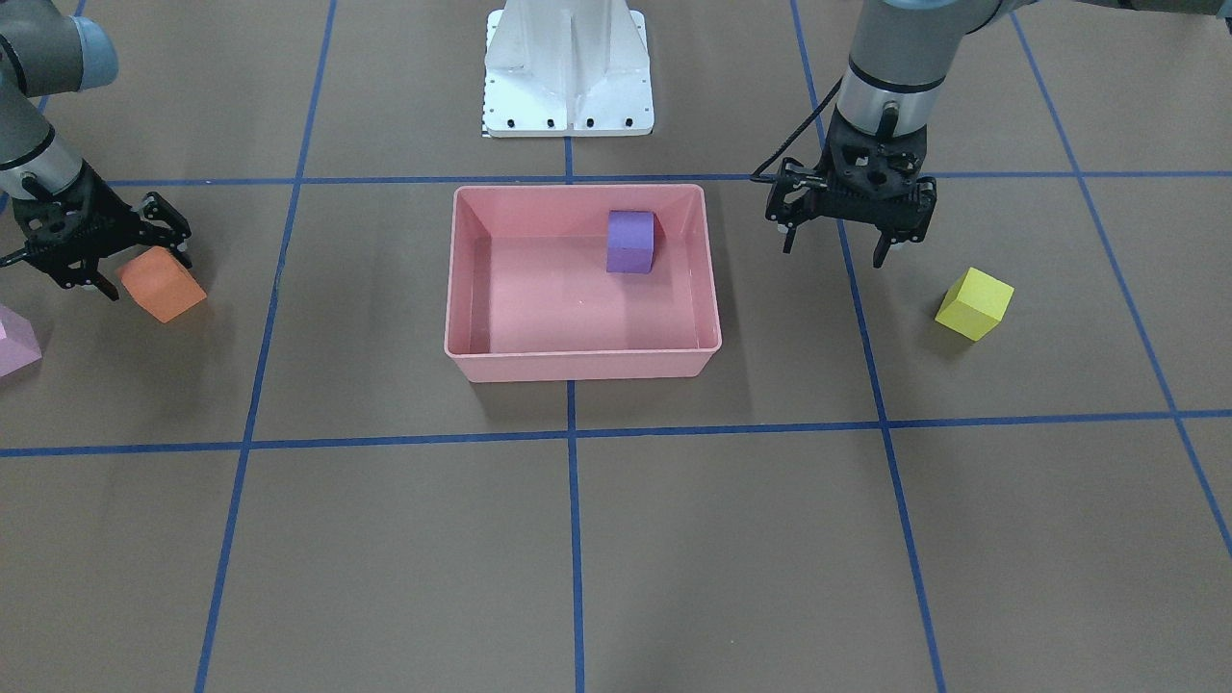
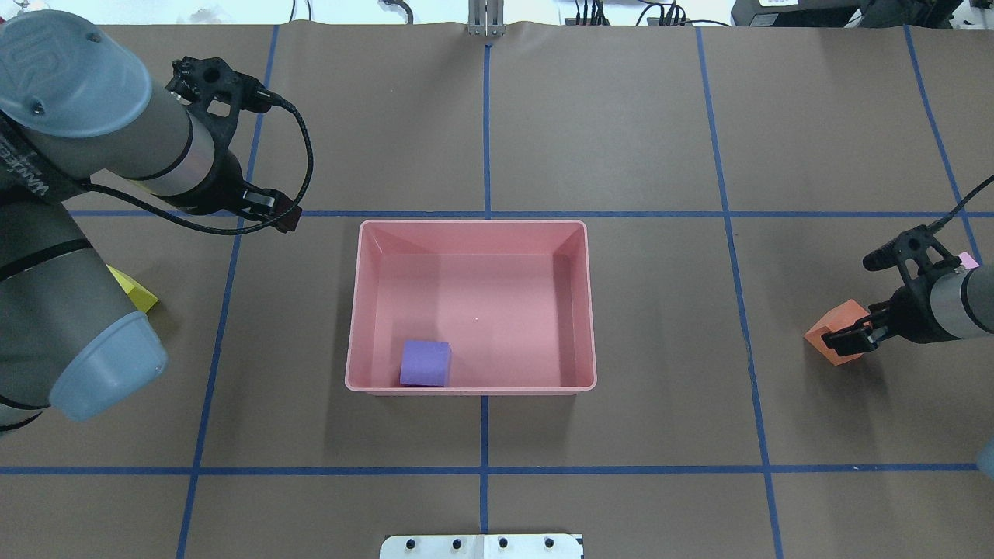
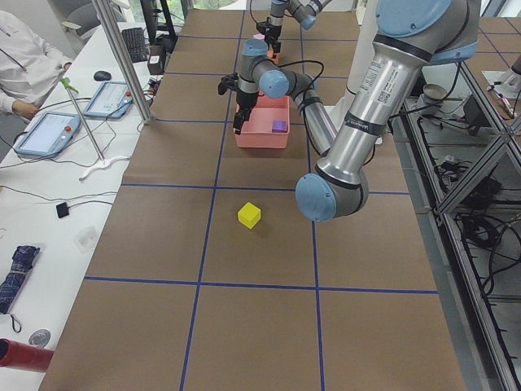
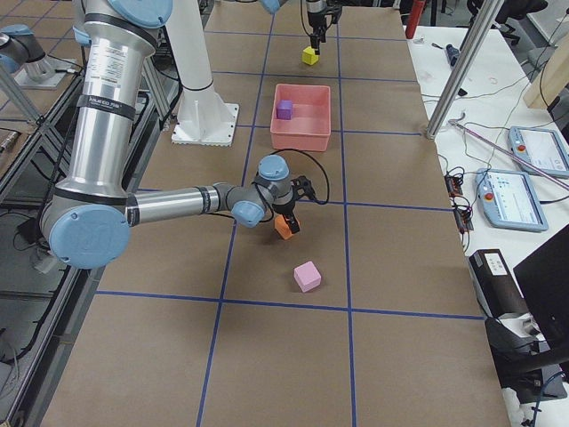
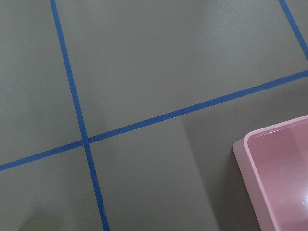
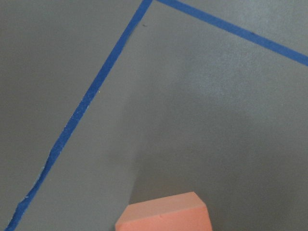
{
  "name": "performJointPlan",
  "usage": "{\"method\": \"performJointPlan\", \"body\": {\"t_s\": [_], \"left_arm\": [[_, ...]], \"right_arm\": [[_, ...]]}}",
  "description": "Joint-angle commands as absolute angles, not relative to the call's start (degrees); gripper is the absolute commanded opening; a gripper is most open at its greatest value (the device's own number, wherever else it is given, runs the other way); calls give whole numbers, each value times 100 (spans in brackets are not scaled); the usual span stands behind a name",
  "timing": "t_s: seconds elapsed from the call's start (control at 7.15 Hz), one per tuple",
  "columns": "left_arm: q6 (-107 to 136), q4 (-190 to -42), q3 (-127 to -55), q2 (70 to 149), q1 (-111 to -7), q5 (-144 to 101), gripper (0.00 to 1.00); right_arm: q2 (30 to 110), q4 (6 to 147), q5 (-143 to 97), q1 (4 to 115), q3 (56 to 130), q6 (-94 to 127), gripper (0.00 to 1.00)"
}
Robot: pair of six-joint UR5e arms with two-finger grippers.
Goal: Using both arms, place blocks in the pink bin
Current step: 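Grasp the orange cube with the right gripper while the left gripper moves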
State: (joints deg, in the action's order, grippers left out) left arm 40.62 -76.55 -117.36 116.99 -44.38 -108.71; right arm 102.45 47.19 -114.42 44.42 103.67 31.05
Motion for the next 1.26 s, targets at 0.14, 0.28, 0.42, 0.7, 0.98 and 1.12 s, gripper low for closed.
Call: {"method": "performJointPlan", "body": {"t_s": [0.14, 0.28, 0.42, 0.7, 0.98, 1.12], "left_arm": [[4087, -7655, -11733, 11698, -4430, -10863, 100], [4070, -7655, -11733, 11698, -4430, -10872, 100], [3982, -7655, -11751, 11690, -4464, -10881, 100], [3020, -7673, -11725, 11411, -5059, -11491, 100], [1735, -8222, -11672, 10551, -5746, -11672, 100], [1705, -8827, -11637, 10112, -5757, -11681, 100]], "right_arm": [[10213, 4720, -11382, 4351, 10204, 3129, 14], [10161, 4720, -11408, 4351, 10309, 3164, 0], [10004, 4755, -11443, 4368, 10397, 3234, 0], [9181, 6038, -11452, 4508, 10869, 3829, 0], [7960, 7997, -11548, 4526, 11467, 4758, 0], [7284, 8859, -11558, 4518, 11687, 5390, 0]]}}
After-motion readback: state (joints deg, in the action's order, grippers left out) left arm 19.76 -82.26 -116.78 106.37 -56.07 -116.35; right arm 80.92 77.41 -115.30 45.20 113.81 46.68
